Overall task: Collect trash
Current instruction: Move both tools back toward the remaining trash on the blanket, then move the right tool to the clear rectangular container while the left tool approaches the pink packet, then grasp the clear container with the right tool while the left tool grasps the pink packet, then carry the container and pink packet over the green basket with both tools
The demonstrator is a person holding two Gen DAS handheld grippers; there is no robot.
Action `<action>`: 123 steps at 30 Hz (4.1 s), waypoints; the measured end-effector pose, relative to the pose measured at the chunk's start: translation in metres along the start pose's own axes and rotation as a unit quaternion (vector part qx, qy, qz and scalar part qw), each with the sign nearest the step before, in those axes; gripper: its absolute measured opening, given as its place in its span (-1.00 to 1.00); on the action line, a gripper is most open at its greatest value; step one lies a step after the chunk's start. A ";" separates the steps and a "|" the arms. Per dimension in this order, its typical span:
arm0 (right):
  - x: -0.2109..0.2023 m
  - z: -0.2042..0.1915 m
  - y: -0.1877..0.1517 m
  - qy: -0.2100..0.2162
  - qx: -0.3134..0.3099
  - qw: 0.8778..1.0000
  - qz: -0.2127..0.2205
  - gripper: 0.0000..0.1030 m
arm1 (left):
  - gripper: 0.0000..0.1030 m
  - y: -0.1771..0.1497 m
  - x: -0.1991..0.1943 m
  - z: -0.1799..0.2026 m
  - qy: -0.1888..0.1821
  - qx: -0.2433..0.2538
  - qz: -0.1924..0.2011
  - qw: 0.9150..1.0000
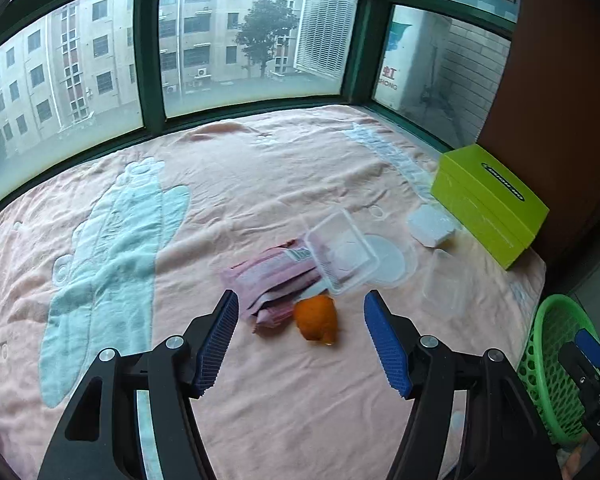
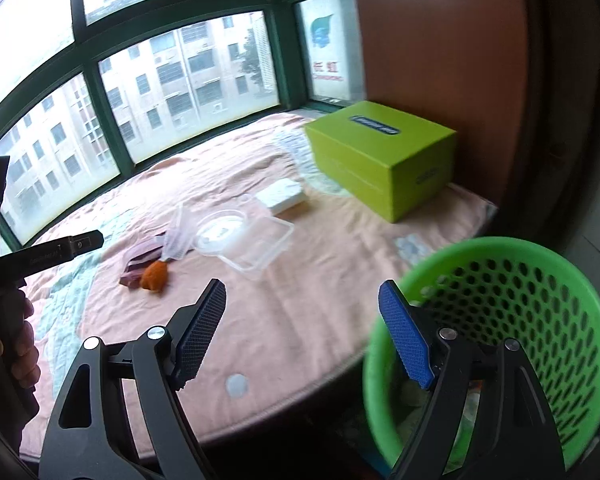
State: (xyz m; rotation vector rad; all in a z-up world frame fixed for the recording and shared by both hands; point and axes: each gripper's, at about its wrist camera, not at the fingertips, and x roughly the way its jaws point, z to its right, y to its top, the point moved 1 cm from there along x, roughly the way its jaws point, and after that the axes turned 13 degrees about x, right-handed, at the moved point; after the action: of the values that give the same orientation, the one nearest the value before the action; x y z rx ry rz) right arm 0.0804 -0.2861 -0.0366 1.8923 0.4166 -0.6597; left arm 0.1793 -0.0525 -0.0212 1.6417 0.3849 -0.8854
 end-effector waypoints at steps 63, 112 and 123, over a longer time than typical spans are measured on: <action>0.157 -0.123 0.024 0.039 -0.141 0.981 -0.125 -0.46 | 0.23 -0.025 0.062 -0.018 -0.054 0.007 -0.059 0.997; 0.134 -0.097 0.018 0.069 -0.101 0.982 -0.147 -0.46 | 0.60 0.009 0.149 -0.036 -0.089 0.126 -0.114 0.981; 0.108 -0.081 0.012 0.079 -0.056 0.986 -0.135 -0.46 | -0.11 0.006 0.122 -0.045 -0.052 0.108 -0.090 0.989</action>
State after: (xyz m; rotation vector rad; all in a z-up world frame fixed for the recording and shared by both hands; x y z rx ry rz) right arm 0.1929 -0.2179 -0.0692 1.8021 0.8064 -0.6508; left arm 0.2792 -0.0373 -0.1036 1.7682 0.3790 -1.1785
